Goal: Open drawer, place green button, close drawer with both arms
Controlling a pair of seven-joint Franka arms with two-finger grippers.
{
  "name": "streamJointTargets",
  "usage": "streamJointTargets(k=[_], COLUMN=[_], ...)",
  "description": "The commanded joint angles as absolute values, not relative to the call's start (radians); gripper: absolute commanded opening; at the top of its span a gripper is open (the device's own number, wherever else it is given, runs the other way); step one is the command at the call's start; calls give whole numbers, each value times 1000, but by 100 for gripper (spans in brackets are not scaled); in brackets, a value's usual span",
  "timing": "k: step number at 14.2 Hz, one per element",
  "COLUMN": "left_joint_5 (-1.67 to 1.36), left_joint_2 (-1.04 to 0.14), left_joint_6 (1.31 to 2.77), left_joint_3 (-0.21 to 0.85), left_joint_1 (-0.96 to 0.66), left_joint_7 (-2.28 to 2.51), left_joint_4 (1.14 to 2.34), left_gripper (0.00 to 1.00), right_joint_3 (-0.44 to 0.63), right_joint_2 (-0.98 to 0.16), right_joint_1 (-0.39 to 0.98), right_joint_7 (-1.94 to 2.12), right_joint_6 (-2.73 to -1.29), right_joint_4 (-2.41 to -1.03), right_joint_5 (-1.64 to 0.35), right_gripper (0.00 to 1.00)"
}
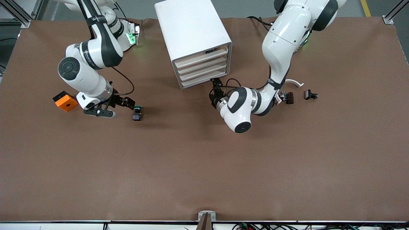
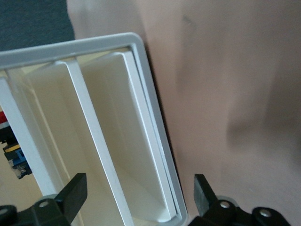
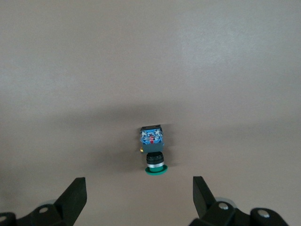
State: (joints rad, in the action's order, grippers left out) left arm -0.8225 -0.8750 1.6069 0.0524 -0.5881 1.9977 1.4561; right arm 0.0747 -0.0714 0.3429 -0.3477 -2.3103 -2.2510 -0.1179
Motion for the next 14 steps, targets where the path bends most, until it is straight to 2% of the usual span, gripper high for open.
streamJointTargets(k=[1, 2, 5, 6, 10, 11, 14], left_joint_5=[-888, -922, -931, -933, -933, -933, -933], left_joint_2=[-905, -907, -907, -907, -939, -943, -959], left_joint_6=[1579, 1559, 1516, 1514, 1483, 1479, 1471], left_joint_3=[49, 49, 49, 49, 55, 57, 69], left_joint_1=[-600, -597, -601, -601, -635, -640, -649], left_joint_7=[2032, 2036, 2051, 2063, 2066, 2063, 2066], left_joint_4=[1443, 1443, 1445, 1445, 1445, 1445, 1445], left_gripper=[88, 83, 78, 71, 63, 57, 55], right_joint_3=[84, 84, 84, 86, 89, 90, 92], right_joint_2=[-124, -162, -248, -259, -281, -284, -302], right_joint_1=[394, 412, 431, 433, 431, 431, 420], right_joint_7=[-408, -422, -425, -425, -422, -422, -422], right_joint_6=[-2394, -2443, -2554, -2559, -2556, -2554, -2554], right_joint_4=[-2267, -2267, -2275, -2275, -2273, -2273, -2273], right_joint_5=[-132, -130, -130, -129, -95, -81, -37], right_gripper=[100, 100, 100, 100, 100, 100, 100])
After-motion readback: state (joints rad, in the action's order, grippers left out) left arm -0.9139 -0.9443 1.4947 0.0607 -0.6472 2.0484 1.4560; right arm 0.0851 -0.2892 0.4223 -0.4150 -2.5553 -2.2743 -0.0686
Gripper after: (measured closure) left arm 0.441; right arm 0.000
